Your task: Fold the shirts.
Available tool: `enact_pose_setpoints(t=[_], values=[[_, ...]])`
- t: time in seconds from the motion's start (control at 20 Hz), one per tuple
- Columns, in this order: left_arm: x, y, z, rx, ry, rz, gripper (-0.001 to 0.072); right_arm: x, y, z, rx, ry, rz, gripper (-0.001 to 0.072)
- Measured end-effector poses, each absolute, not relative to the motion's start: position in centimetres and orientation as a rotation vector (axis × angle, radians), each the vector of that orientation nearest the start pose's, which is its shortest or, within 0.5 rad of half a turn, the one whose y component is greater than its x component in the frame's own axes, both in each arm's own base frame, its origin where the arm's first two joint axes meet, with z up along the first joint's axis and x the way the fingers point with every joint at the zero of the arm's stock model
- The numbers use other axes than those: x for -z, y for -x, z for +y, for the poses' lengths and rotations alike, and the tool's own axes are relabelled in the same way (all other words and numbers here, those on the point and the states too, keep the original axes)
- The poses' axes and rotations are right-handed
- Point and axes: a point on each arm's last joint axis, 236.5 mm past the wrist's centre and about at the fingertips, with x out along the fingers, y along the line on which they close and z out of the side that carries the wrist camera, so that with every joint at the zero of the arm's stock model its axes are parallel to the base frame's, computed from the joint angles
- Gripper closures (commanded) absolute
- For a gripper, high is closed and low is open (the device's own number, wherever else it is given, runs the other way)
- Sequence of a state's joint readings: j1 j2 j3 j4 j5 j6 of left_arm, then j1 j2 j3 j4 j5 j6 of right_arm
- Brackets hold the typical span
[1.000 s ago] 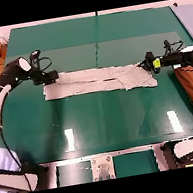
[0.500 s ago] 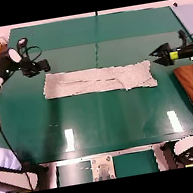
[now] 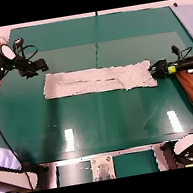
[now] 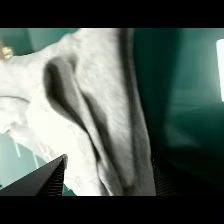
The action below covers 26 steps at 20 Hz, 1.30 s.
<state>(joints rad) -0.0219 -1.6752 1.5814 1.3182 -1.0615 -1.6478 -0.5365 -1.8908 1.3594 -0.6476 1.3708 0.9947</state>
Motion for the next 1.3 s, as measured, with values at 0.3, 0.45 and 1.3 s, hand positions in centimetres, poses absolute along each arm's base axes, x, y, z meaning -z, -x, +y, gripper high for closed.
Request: enact_pose_setpoints(t=[0.3, 0.45, 1.3], values=[[0.0, -50.6, -6.7, 0.112, 0.309, 1.181, 0.0486, 8.7, -46.3, -1.2, -0.528, -0.784, 1.23, 0.061], [-0.2, -50.5, -7.4, 0.156, 0.298, 1.183, 0.0689, 6.5, -48.0, 0.1, -0.562, -0.751, 1.206, 0.0699], [5.2, -45.5, -42.9, 0.822, 0.238, 1.057, 0.0688, -16.8, -44.1, 10.5, -0.652, -0.51, 1.075, 0.0699]])
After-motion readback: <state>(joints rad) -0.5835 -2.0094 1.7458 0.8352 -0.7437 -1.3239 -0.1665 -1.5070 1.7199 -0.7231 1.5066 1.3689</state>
